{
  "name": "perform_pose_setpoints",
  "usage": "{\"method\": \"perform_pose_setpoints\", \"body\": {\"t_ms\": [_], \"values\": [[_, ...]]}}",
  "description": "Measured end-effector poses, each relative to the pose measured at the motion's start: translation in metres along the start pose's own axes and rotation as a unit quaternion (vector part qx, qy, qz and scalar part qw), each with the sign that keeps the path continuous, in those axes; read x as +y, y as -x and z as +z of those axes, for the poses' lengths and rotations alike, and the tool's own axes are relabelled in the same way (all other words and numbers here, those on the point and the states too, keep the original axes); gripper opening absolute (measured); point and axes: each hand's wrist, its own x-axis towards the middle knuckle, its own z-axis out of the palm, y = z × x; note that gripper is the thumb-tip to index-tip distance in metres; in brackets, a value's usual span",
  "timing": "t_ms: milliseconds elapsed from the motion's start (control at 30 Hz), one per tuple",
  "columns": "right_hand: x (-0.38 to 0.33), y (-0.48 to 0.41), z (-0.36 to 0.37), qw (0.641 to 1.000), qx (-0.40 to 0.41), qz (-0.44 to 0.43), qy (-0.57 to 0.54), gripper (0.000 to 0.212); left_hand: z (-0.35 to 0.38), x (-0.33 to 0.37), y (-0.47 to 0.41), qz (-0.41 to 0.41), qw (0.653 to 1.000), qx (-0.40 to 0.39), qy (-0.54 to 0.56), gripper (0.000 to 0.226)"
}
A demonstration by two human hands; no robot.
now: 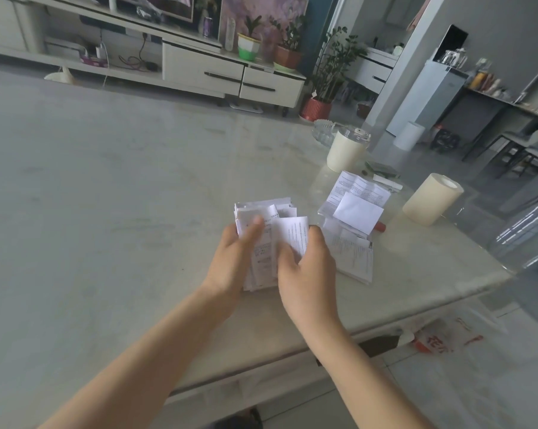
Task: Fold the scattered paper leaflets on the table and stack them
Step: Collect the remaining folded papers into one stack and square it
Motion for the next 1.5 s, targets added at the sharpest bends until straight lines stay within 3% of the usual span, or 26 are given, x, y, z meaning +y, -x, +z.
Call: {"method": "perform_pose_setpoints", "body": {"t_ms": [67, 200, 333, 433, 467, 567, 633, 700, 800, 933, 1033, 1233, 1333, 1400, 1467, 1500], "values": [[0.003, 0.001, 0.003, 1.0, -0.008, -0.017, 0.024, 0.017, -0.003, -0.005, -0.003, 0.002, 0.999, 0.035, -0.024, 0.022], [0.014, -0.001, 0.015, 0.982, 0.1, -0.112, 0.115, 0.038, -0.004, -0.01, -0.005, 0.037, 0.998, 0.025, -0.037, 0.04], [0.019, -0.002, 0.025, 0.988, 0.035, -0.1, 0.109, 0.055, 0.005, -0.008, -0.001, 0.141, 0.987, -0.028, -0.078, 0.036], [0.018, -0.002, 0.022, 0.996, -0.004, -0.088, 0.03, 0.058, 0.003, -0.012, -0.002, 0.132, 0.986, -0.04, -0.092, 0.063], [0.016, -0.001, 0.021, 0.997, -0.021, -0.08, -0.009, 0.056, 0.003, -0.012, 0.0, 0.128, 0.986, -0.037, -0.098, 0.058], [0.01, 0.002, 0.01, 0.985, -0.08, 0.017, -0.151, 0.074, 0.001, -0.013, 0.002, 0.137, 0.982, -0.011, -0.128, 0.014], [0.008, -0.003, -0.004, 0.968, -0.115, 0.065, -0.215, 0.059, -0.001, -0.011, 0.002, 0.2, 0.966, 0.008, -0.165, 0.006], [0.013, -0.009, -0.016, 0.972, -0.129, 0.028, -0.195, 0.042, -0.003, -0.006, 0.002, 0.244, 0.953, 0.006, -0.181, 0.008], [0.029, -0.008, -0.015, 0.98, -0.157, 0.005, -0.126, 0.029, -0.006, -0.005, 0.002, 0.23, 0.951, -0.022, -0.204, 0.018], [0.042, -0.001, 0.003, 0.982, -0.178, -0.016, -0.058, 0.042, -0.008, -0.015, -0.002, 0.18, 0.95, -0.011, -0.254, 0.045], [0.039, 0.0, 0.008, 0.985, -0.163, -0.037, -0.043, 0.052, -0.009, -0.016, -0.004, 0.177, 0.95, -0.007, -0.258, 0.046], [0.031, -0.007, -0.007, 0.985, -0.161, -0.009, -0.067, 0.02, -0.011, -0.018, -0.007, 0.166, 0.948, -0.017, -0.271, 0.041], [0.028, -0.011, -0.013, 0.988, -0.147, -0.014, -0.053, 0.023, -0.012, -0.016, -0.006, 0.194, 0.943, 0.006, -0.271, 0.034], [0.03, -0.021, -0.025, 0.981, -0.185, -0.033, -0.04, 0.026, -0.014, -0.015, -0.007, 0.209, 0.947, 0.008, -0.245, 0.032], [0.033, -0.035, -0.048, 0.974, -0.218, -0.041, -0.05, 0.032, -0.015, -0.013, -0.008, 0.195, 0.959, 0.005, -0.205, 0.05], [0.038, -0.043, -0.061, 0.978, -0.198, -0.033, -0.063, 0.034, -0.016, -0.011, -0.008, 0.179, 0.968, 0.008, -0.173, 0.052]]}}
